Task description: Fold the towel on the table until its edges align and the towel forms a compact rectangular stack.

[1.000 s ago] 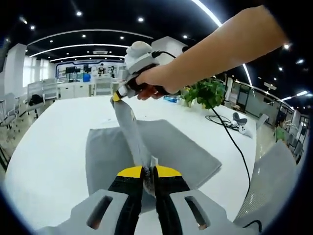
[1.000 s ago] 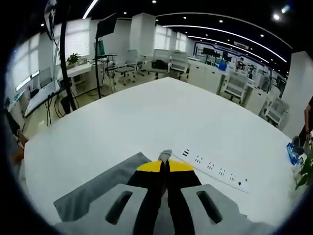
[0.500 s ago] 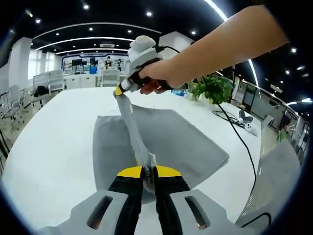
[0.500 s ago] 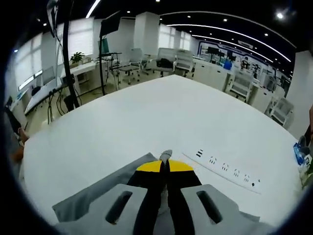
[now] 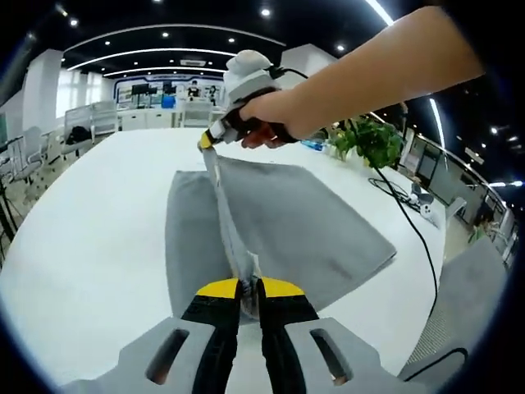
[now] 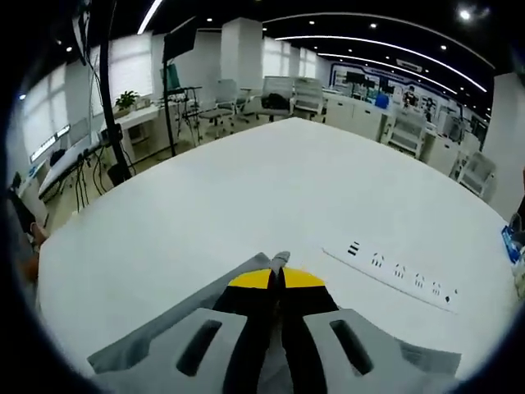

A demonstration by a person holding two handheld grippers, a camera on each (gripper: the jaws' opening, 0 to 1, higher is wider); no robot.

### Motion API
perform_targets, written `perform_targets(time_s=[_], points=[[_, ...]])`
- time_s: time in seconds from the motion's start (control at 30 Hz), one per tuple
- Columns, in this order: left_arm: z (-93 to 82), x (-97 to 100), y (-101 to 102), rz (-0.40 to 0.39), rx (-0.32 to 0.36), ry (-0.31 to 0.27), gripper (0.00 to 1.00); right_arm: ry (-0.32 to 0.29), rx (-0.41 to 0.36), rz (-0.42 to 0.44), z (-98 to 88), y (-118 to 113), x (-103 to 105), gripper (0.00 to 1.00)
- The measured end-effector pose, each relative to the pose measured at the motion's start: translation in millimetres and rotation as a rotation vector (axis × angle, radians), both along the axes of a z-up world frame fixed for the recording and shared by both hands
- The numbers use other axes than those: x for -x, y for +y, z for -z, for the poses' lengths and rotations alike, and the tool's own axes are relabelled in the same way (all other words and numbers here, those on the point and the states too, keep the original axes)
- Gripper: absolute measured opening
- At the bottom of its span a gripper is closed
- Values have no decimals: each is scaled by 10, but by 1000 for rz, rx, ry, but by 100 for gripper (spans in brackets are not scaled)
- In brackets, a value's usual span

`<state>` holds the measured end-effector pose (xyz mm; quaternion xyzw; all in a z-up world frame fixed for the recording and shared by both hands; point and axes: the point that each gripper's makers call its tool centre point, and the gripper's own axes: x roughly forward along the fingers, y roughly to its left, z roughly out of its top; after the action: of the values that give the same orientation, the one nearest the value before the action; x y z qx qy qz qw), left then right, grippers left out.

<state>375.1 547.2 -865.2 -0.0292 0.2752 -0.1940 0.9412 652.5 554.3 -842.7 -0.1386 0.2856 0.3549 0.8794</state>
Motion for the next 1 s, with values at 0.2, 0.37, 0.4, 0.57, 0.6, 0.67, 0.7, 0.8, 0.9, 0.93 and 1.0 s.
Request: perform_targets(time_s=[0.2, 0.37, 0.4, 0.57, 0.6, 0.67, 0.7, 0.8, 0.9, 0.93, 1.0], points=[[81, 15, 8, 14, -42, 17, 9, 10, 1, -6, 80, 76, 60, 1], [173, 13, 41, 7, -55, 33, 10, 9, 7, -8, 134, 108, 84, 1], [201, 13, 61, 6, -72, 37, 10, 7, 6, -6, 139, 115, 89, 1], [273, 36, 128, -2, -99, 53, 13, -1, -4, -11, 173, 182, 125, 3], [292, 42, 152, -3, -112, 53, 14, 1, -8, -11, 175, 195, 124, 4], [313, 45, 173, -6, -117, 54, 15, -2, -20, -23, 170, 245, 135, 2], [310, 52, 192, -13, -117, 56, 15, 2, -28, -26, 163, 267, 143, 1], [307, 49, 219, -24, -118, 61, 16, 1, -28, -32, 177, 298, 90, 2], [308, 49, 248, -32, -130, 65, 19, 3, -41, -33, 184, 313, 25, 4], [301, 52, 254, -36, -132, 65, 20, 0, -44, -34, 189, 313, -10, 4], [291, 62, 278, -45, -150, 56, 22, 0, -45, -39, 196, 303, -37, 5]])
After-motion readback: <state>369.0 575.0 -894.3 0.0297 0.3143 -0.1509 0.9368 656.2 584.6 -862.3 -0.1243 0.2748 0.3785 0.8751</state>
